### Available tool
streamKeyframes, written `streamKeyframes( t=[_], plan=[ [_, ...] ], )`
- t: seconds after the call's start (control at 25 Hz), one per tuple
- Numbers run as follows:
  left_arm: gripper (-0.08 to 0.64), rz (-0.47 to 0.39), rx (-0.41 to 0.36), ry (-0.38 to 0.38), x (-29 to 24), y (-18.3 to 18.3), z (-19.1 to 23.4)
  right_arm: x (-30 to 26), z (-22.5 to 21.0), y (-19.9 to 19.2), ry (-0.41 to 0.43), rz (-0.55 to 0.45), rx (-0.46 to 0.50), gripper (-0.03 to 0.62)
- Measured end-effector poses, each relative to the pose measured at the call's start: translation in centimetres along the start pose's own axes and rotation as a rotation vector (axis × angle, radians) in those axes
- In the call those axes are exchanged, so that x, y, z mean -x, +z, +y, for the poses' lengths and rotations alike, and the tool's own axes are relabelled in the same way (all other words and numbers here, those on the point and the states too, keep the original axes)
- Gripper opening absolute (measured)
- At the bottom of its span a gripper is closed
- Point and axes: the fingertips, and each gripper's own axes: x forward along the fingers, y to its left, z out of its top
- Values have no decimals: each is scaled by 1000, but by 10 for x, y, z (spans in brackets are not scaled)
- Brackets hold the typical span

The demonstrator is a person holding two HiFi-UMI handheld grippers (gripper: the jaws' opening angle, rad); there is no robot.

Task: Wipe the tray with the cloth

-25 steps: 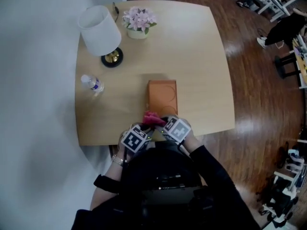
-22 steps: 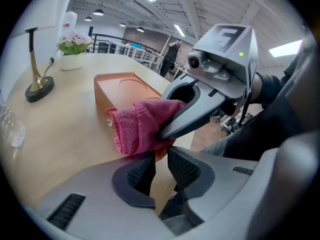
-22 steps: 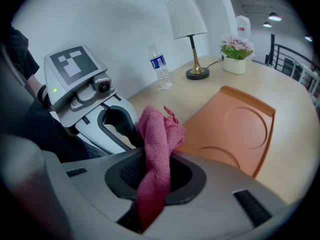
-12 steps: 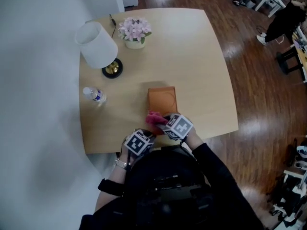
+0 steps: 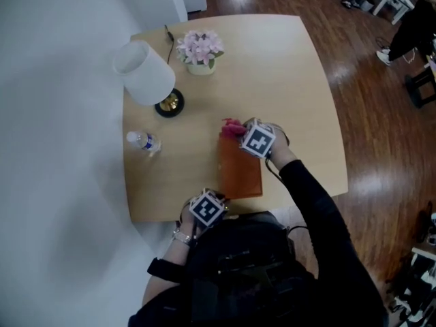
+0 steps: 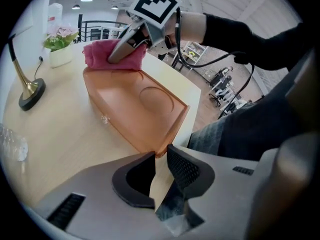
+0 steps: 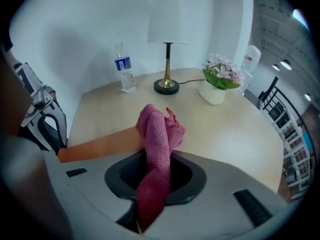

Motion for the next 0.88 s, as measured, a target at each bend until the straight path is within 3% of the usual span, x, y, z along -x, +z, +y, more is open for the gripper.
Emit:
streamKeyframes(
  t=[0.4,0.68,0.88],
  plan=[
    [86,28,-13,-10,-1,-1,1,2,8,-6,-1,-52,-56,77],
    [87,21,-34,-22,-1,-1,3,9,59,-32,100,-46,-147,77],
    [87,19,-53,-60,-2,-2,-1,24,102,-45,122,-57,-209,77]
  ],
)
